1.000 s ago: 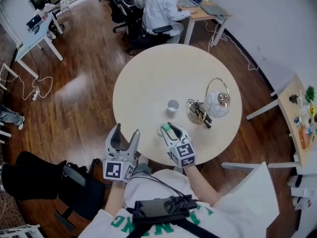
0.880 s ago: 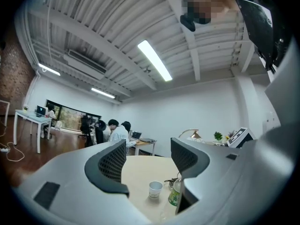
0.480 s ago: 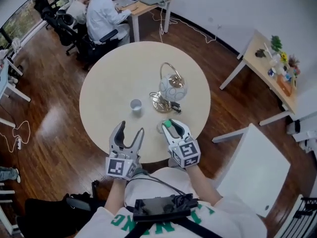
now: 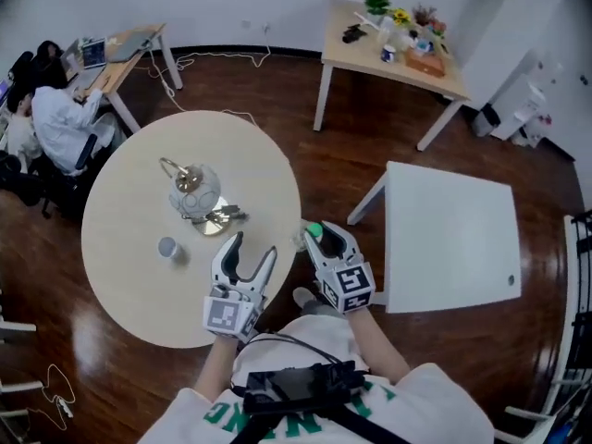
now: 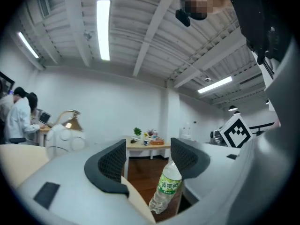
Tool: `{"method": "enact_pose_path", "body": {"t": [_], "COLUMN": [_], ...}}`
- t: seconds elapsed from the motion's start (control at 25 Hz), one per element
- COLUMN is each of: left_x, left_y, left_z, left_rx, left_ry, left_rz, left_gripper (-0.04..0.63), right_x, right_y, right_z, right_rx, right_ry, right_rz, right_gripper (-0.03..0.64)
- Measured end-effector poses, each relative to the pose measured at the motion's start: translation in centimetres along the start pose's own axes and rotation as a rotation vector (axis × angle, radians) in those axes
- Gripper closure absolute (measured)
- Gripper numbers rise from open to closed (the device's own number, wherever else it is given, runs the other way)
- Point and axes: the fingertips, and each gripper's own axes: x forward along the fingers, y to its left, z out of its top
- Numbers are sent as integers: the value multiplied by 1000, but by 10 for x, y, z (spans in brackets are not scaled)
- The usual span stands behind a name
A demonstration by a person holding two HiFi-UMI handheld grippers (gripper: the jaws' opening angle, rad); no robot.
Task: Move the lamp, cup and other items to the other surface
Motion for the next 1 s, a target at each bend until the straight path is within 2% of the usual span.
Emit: {"method": "enact_pose_path", "body": {"t": [0.08, 0.32, 0.52, 0.72, 0.8, 1.0], "left_x": [31, 118, 180, 218, 222, 218], "left_y": [-27, -138, -245, -338, -370, -429], "left_z": [-18, -47, -64, -100, -108, -115], "left_rx": [11, -30, -55, -52, -55, -74], "left_ry": [10, 27, 56, 74, 90, 150], "left_rz": [-107, -414, -662, -881, -946, -1042], "left_gripper": [301, 301, 301, 301, 302, 302], "right_x": [-27, -135, -243, -344, -375, -413], "right_y": [-45, -172, -271, -334, -346, -370], "right_z": [-3, -22, -50, -103, -117, -140], "right_rx": [30, 103, 80, 133, 158, 224], "right_ry": [-16, -48, -39, 26, 38, 21], "right_rz": [-116, -463, -742, -988, -1050, -1108], "right_gripper": [460, 460, 460, 460, 460, 460]}}
